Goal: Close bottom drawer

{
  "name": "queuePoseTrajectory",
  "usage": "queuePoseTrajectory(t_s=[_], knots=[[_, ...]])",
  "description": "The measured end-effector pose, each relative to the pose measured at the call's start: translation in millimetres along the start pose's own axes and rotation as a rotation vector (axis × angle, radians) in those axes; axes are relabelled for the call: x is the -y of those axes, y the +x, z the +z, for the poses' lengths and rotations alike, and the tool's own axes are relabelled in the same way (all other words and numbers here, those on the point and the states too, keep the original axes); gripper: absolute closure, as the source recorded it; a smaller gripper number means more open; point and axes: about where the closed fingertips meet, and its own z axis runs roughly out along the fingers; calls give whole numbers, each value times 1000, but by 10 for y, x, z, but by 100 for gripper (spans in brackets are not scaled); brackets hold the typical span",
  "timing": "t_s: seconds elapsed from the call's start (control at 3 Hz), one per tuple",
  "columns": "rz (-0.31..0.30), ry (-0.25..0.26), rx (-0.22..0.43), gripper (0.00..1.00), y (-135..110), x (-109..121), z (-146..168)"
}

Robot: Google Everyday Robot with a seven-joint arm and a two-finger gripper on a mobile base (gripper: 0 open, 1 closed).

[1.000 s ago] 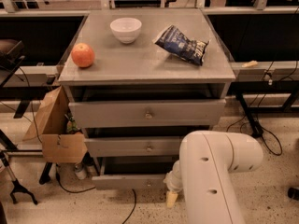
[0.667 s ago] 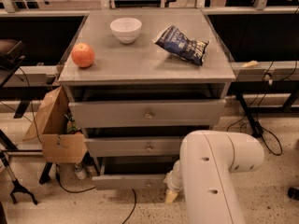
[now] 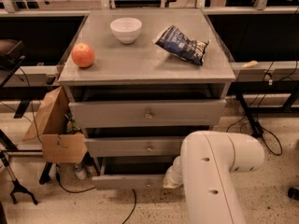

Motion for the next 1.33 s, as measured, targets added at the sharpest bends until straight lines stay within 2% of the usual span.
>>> queuePoseTrajectory(t_s=[0.33,0.67,1.0,1.33], knots=[[44,45,26,89,37,253,-9],[46,47,27,100,45,215,-18],[59,52,36,82,56,181,-1],[89,73,58,59,71,209,24]])
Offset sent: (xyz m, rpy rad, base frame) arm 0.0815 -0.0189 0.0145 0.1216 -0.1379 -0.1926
